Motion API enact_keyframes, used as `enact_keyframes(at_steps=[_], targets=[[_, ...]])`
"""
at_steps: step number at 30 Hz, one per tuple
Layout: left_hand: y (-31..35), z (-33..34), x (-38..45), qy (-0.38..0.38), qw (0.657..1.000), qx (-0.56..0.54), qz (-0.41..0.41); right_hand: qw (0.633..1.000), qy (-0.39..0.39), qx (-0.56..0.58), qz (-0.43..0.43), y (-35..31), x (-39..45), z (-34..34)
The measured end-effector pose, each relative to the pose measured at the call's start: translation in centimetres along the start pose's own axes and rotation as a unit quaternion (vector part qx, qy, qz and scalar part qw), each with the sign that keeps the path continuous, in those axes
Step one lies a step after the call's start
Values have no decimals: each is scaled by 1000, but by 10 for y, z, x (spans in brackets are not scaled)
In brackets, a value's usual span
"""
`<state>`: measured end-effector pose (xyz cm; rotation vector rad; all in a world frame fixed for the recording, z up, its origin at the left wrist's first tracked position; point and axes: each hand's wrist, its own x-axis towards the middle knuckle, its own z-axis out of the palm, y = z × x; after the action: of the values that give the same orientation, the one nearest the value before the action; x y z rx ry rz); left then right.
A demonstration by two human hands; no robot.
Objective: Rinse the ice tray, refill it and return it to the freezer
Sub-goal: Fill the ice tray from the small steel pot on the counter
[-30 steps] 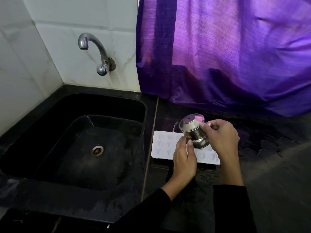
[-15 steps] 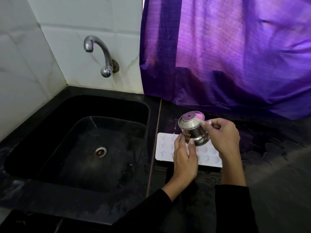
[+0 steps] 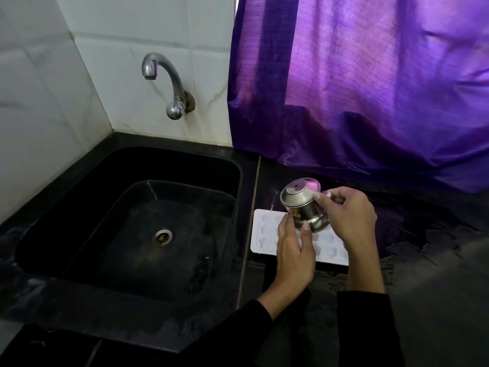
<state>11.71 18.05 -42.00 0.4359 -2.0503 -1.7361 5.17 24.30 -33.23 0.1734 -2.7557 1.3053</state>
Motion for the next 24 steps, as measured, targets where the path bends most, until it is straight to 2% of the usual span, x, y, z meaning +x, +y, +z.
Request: enact_keyframes(at_steps=[16,24], targets=[[0,-2,-2,-5,1000,-2,-19,1000,-5,0,0,0,-2,1],[5,0,-7,-12,1000,11,-15,993,8,110,31,15,-8,-8]])
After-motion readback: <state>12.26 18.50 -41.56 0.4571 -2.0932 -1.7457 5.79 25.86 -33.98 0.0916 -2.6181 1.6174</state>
